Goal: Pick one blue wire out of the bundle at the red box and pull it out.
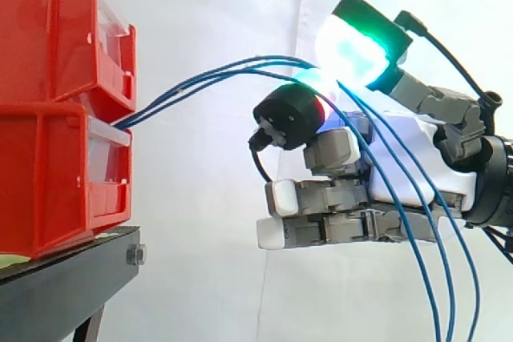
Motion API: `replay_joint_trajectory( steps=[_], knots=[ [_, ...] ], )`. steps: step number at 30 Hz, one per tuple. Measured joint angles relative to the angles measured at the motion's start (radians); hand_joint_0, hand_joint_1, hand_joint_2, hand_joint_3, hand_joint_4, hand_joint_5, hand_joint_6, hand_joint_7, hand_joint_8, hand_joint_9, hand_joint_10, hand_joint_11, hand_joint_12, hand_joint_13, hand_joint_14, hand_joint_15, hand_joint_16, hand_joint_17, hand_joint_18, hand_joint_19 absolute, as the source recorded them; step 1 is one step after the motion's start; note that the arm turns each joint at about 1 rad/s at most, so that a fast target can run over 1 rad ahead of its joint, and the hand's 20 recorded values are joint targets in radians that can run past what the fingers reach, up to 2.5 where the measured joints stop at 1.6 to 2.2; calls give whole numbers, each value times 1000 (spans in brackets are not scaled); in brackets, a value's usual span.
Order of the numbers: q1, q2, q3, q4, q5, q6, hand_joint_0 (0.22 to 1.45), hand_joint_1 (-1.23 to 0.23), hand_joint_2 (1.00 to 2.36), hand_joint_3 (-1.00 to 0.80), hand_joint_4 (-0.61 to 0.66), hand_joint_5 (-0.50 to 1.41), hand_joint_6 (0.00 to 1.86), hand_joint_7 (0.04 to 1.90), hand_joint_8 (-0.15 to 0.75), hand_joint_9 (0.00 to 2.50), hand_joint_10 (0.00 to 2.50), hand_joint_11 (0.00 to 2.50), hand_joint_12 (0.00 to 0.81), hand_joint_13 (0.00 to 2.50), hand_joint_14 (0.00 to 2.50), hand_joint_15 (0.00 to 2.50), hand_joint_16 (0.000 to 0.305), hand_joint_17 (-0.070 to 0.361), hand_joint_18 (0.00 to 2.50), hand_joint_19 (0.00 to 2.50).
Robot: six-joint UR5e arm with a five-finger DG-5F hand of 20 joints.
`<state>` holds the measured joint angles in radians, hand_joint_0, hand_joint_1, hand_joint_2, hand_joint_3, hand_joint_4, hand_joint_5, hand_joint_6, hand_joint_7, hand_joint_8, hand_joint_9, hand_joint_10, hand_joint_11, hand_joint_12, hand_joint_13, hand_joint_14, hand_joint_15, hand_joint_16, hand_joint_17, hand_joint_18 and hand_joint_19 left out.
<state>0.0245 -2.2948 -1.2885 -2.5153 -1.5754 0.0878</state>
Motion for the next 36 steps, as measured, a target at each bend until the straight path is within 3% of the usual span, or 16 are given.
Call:
replay_joint_trajectory(
  steps=[7, 14, 18, 20, 23, 28, 33, 36],
  knots=[
    [0, 0, 0, 1, 0, 0, 623, -897, 1011, -362, 160, -134, 873, 1304, 248, 982, 28, 831, 372, 632, 21, 523, 57, 129, 393, 451],
    [0, 0, 0, 1, 0, 0, 629, -926, 1000, -500, 165, -137, 874, 1292, 239, 963, 28, 837, 364, 626, 21, 516, 57, 129, 409, 428],
    [0, 0, 0, 1, 0, 0, 524, -786, 1000, -500, 161, -130, 870, 1258, 254, 1001, 26, 820, 376, 640, 20, 517, 60, 135, 425, 453],
    [0, 0, 0, 1, 0, 0, 488, -636, 1000, -500, 151, -118, 854, 1265, 262, 1050, 26, 817, 391, 657, 21, 518, 63, 141, 433, 479],
    [0, 0, 0, 1, 0, 0, 491, -505, 1000, -500, 140, -111, 838, 1269, 265, 1081, 26, 805, 394, 661, 20, 532, 63, 142, 413, 501],
    [0, 0, 0, 1, 0, 0, 530, -409, 1001, -487, 107, -105, 825, 1299, 246, 1096, 27, 812, 380, 650, 21, 539, 60, 136, 360, 523],
    [0, 0, 0, 1, 0, 0, 564, -666, 1011, -343, 153, -111, 840, 1351, 259, 1114, 28, 841, 375, 659, 21, 542, 58, 131, 380, 514],
    [0, 0, 0, 1, 0, 0, 567, -722, 1013, -302, 159, -115, 850, 1353, 257, 1113, 28, 866, 375, 665, 23, 540, 58, 131, 390, 503]
  ],
)
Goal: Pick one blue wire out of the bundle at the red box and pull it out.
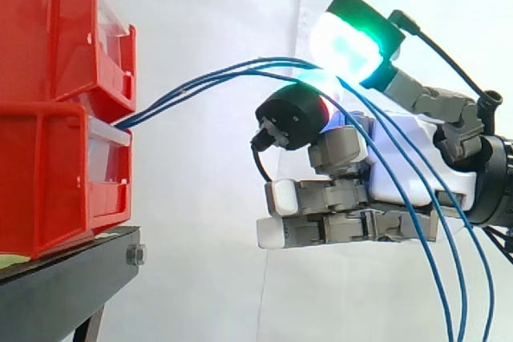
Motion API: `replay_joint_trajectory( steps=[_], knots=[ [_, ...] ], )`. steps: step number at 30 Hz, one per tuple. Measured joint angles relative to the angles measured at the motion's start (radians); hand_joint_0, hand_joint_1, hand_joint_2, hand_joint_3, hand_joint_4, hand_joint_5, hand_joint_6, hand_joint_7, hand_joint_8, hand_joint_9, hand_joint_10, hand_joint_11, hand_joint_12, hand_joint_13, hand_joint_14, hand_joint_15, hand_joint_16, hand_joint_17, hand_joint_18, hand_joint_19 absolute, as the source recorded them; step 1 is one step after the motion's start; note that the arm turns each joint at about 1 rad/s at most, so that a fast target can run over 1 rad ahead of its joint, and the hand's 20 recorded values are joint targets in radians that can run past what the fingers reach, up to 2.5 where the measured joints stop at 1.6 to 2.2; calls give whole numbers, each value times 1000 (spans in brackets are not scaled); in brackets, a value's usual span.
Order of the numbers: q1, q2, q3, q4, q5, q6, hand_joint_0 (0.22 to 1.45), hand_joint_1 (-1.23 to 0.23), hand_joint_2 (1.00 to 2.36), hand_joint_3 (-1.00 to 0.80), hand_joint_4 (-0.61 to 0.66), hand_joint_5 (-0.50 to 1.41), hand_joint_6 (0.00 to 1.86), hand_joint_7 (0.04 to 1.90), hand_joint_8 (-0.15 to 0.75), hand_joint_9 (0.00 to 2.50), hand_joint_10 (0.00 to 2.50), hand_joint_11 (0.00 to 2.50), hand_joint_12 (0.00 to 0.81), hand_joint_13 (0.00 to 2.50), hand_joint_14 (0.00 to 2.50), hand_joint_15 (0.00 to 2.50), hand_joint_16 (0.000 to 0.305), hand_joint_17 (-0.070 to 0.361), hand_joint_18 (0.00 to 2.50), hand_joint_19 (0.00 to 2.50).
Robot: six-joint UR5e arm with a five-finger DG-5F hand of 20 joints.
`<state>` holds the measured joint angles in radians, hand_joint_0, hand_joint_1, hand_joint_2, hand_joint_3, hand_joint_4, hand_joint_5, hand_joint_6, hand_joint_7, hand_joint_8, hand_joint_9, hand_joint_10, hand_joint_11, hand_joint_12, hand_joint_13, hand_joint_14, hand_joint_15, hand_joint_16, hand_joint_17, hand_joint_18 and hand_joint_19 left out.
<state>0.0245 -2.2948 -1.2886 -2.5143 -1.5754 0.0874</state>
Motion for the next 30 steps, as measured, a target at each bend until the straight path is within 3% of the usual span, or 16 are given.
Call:
replay_joint_trajectory(
  steps=[6, 12, 16, 22, 24, 30],
  knots=[
    [0, 0, 0, 0, 0, 0, 589, -826, 1014, -280, 172, -128, 866, 1328, 253, 1082, 28, 871, 373, 659, 21, 544, 57, 129, 393, 471],
    [0, 0, 0, 1, 0, 0, 630, -902, 1010, -374, 191, -135, 871, 1299, 241, 1053, 28, 873, 369, 646, 22, 522, 57, 129, 399, 439],
    [0, 0, 0, 2, 0, 0, 646, -899, 1000, -500, 205, -133, 868, 1284, 240, 1059, 28, 871, 365, 642, 21, 514, 57, 129, 416, 429],
    [0, 0, 0, 2, 0, 0, 632, -902, 1000, -500, 224, -123, 847, 1325, 235, 1069, 28, 863, 363, 647, 22, 510, 57, 129, 425, 417],
    [0, 0, 0, 2, 0, 0, 612, -886, 1000, -500, 235, -119, 842, 1333, 234, 1079, 28, 870, 363, 651, 22, 511, 57, 129, 426, 420],
    [0, 0, 0, 2, 0, 0, 493, -628, 1000, -500, 205, -95, 815, 1316, 253, 1142, 26, 837, 392, 676, 20, 521, 63, 141, 433, 465]
  ],
)
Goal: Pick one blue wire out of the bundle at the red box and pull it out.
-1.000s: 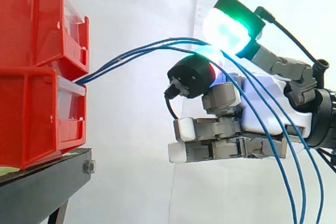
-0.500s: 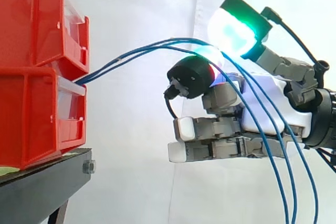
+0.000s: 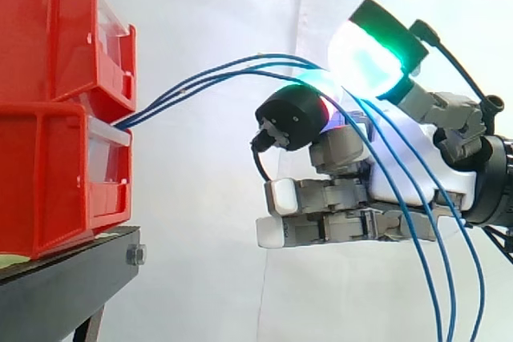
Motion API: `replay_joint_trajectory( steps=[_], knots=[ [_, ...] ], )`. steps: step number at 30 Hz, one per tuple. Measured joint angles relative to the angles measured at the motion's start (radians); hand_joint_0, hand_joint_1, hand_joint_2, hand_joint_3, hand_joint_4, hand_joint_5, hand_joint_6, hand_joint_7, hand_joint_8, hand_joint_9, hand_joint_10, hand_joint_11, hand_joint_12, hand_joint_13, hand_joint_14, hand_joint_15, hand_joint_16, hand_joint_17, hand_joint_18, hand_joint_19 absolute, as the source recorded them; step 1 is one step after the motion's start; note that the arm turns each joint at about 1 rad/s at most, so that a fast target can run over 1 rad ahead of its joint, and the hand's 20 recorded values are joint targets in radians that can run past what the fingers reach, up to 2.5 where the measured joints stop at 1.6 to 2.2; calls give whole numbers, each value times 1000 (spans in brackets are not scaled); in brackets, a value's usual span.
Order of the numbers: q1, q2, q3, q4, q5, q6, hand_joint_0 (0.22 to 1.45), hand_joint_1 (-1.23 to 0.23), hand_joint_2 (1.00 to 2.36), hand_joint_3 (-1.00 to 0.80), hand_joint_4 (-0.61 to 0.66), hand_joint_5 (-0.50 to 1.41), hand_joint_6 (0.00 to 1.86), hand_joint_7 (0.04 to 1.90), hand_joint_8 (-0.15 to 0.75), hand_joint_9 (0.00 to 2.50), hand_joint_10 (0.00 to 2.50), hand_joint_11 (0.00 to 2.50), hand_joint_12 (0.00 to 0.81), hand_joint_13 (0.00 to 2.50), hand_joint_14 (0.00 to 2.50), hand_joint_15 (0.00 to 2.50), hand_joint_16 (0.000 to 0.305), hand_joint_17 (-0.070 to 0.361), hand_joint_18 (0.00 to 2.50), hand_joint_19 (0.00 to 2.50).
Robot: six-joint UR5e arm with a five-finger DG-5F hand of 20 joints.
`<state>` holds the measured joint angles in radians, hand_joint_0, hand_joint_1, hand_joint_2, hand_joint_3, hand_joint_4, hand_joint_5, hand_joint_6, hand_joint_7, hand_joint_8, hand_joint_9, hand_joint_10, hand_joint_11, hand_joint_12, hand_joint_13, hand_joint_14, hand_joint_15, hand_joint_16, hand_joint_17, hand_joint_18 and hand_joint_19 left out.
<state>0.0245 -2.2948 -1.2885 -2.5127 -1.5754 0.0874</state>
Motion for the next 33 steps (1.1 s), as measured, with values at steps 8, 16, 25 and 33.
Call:
replay_joint_trajectory(
  steps=[8, 16, 25, 33],
  knots=[
    [0, 0, 0, 0, 0, 0, 474, -388, 1000, -500, 163, -80, 773, 1313, 258, 1171, 26, 812, 405, 671, 20, 533, 65, 147, 385, 509],
    [0, 0, 0, 0, 0, 0, 566, -688, 1011, -356, 173, -99, 821, 1355, 253, 1162, 28, 859, 376, 661, 21, 535, 58, 131, 368, 498],
    [0, 0, 0, 0, 0, 0, 595, -867, 1017, -228, 211, -106, 838, 1381, 243, 1148, 29, 883, 369, 664, 21, 524, 58, 130, 409, 426],
    [0, 0, 0, 0, 0, 0, 641, -931, 1010, -377, 239, -119, 834, 1374, 234, 1102, 29, 883, 369, 629, 22, 504, 59, 132, 397, 402]
  ],
)
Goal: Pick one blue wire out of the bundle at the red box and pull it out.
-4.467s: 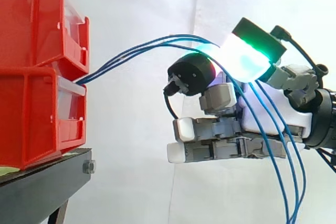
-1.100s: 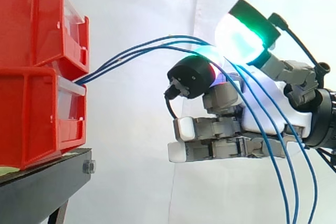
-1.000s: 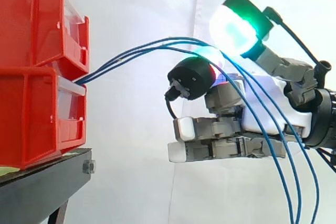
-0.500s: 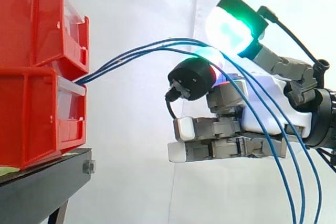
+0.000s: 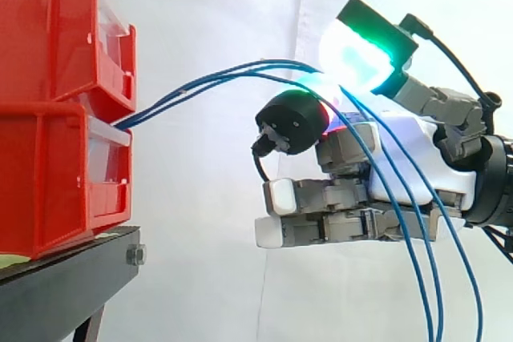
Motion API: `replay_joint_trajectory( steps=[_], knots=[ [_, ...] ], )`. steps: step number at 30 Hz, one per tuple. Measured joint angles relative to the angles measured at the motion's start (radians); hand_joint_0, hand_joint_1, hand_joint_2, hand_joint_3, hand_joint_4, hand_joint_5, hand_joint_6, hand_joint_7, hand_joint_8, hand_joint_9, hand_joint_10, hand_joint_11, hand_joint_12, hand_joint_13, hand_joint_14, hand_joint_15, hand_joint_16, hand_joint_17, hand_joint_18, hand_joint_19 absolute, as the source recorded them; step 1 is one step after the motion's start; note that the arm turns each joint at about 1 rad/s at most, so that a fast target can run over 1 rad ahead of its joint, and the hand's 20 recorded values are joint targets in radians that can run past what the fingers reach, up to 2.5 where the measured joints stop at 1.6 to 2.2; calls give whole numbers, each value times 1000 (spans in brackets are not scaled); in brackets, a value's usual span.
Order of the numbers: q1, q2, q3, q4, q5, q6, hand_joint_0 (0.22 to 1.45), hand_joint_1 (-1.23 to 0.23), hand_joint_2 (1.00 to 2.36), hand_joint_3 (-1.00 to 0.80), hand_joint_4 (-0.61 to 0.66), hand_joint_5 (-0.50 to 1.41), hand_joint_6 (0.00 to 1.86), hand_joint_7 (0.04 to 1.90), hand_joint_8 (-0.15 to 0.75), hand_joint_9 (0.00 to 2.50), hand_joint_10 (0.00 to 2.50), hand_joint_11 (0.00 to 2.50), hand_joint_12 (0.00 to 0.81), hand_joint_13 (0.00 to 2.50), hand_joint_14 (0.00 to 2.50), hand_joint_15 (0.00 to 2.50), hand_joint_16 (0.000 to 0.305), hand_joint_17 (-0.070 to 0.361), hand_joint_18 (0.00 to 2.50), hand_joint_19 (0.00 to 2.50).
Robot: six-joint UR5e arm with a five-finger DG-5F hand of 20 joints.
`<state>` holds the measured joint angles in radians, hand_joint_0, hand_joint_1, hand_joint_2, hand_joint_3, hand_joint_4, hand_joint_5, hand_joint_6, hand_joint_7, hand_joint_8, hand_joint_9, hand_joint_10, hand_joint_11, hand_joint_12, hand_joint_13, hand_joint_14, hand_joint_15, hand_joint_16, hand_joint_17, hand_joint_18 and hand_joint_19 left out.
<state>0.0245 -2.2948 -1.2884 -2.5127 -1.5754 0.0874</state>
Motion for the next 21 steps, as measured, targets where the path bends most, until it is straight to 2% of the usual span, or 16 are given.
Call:
replay_joint_trajectory(
  steps=[3, 7, 8, 14, 17, 20, 21],
  knots=[
    [0, 0, 0, 0, 0, 0, 608, -907, 1000, -500, 261, -118, 834, 1352, 234, 1100, 28, 886, 367, 625, 21, 508, 59, 132, 393, 401],
    [0, 0, 0, 0, 0, 0, 508, -708, 1000, -500, 229, -108, 825, 1329, 247, 1140, 27, 879, 384, 644, 20, 514, 62, 140, 396, 442],
    [0, 0, 0, 0, 0, 0, 500, -644, 1000, -500, 221, -105, 822, 1320, 258, 1157, 27, 865, 389, 647, 20, 515, 63, 141, 395, 451],
    [0, 0, 0, 0, 0, 0, 518, -489, 1000, -500, 180, -91, 802, 1337, 246, 1185, 27, 864, 383, 648, 22, 524, 61, 137, 368, 482],
    [0, 0, 0, 0, 0, 0, 545, -492, 1001, -489, 169, -90, 802, 1340, 242, 1187, 28, 854, 375, 642, 21, 527, 59, 133, 356, 489],
    [0, 0, 0, 0, 0, 0, 580, -633, 1010, -379, 160, -91, 818, 1362, 239, 1203, 29, 883, 368, 657, 21, 529, 57, 128, 360, 489],
    [0, 0, 0, 0, 0, 0, 579, -633, 1011, -371, 158, -91, 819, 1361, 239, 1203, 29, 882, 368, 658, 21, 529, 57, 129, 362, 489]
  ],
)
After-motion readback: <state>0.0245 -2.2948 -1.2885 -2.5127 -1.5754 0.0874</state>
